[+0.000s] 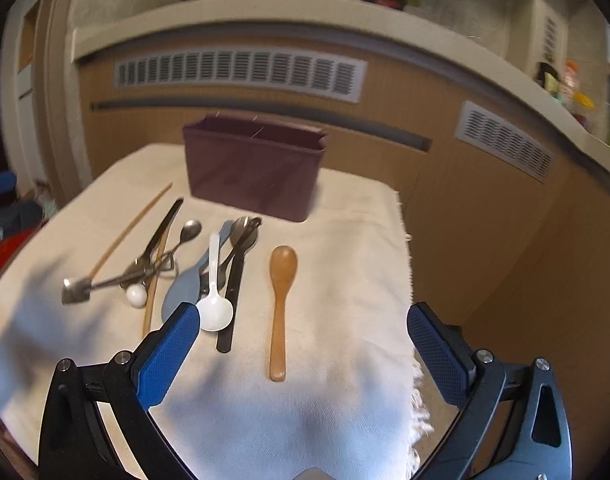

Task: Organize utensils
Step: 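Grasp the wooden rice paddle with the right gripper while the left gripper approaches the metal spatula, then grasp the metal spatula handle with the left gripper while the right gripper lifts the paddle, then lower the spatula and paddle into the maroon caddy and open both grippers, then grasp the white plastic spoon with the right gripper while the left grasps a metal spoon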

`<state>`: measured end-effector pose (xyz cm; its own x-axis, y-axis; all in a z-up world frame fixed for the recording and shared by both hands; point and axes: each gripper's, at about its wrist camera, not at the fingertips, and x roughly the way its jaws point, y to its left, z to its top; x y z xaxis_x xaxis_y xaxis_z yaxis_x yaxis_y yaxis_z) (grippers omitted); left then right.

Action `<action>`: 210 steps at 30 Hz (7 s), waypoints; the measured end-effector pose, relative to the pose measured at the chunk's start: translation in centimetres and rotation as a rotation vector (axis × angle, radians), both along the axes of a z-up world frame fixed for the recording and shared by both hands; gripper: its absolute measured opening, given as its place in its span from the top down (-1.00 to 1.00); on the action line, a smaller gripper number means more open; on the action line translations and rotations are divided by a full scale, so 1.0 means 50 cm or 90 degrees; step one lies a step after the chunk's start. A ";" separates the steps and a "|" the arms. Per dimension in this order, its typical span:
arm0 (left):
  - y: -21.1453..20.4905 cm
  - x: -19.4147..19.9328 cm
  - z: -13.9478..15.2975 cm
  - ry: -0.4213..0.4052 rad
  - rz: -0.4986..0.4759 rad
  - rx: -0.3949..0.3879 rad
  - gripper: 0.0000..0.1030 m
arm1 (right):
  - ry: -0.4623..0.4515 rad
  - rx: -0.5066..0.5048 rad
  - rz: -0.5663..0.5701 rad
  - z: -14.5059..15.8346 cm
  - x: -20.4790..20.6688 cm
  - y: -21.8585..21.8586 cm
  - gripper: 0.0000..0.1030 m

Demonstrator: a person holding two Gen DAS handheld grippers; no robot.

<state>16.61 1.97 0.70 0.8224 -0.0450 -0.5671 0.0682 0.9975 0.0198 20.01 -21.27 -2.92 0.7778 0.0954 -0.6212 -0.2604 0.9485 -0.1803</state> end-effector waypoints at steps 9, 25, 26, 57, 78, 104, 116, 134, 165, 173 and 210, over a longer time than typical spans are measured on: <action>0.066 0.084 -0.056 0.030 0.022 -0.008 -1.00 | 0.113 0.008 0.031 -0.074 0.159 0.023 -0.10; 0.095 0.110 -0.113 0.062 0.020 0.069 -1.00 | 0.170 0.056 0.014 -0.114 0.222 0.044 0.47; 0.088 0.105 -0.111 0.060 0.011 0.076 -1.00 | 0.172 0.069 0.012 -0.109 0.214 0.037 0.47; -0.171 0.244 -0.154 0.299 -0.355 0.131 0.24 | 0.138 0.213 -0.026 -0.114 0.049 -0.090 0.46; -0.055 0.087 0.015 0.030 -0.188 -0.040 0.53 | 0.043 0.171 -0.016 -0.029 0.003 -0.051 0.46; -0.003 0.128 0.251 -0.142 -0.160 -0.130 0.54 | -0.189 0.116 0.022 0.286 0.054 -0.010 0.46; -0.003 0.336 0.400 -0.236 -0.155 -0.169 0.54 | -0.246 0.136 0.004 0.386 0.254 0.013 0.46; -0.036 0.514 0.121 -0.056 -0.162 -0.178 0.54 | -0.043 0.138 0.025 0.122 0.419 0.060 0.46; 0.042 0.240 -0.030 0.067 -0.034 -0.139 -0.50 | 0.073 0.080 0.059 -0.014 0.187 0.073 -0.45; 0.057 0.162 -0.127 0.141 -0.016 -0.160 -0.50 | 0.170 0.058 0.095 -0.095 0.177 0.124 0.65; -0.041 0.399 -0.144 0.409 -0.104 -0.028 0.24 | 0.115 0.143 0.013 -0.089 0.113 -0.015 0.83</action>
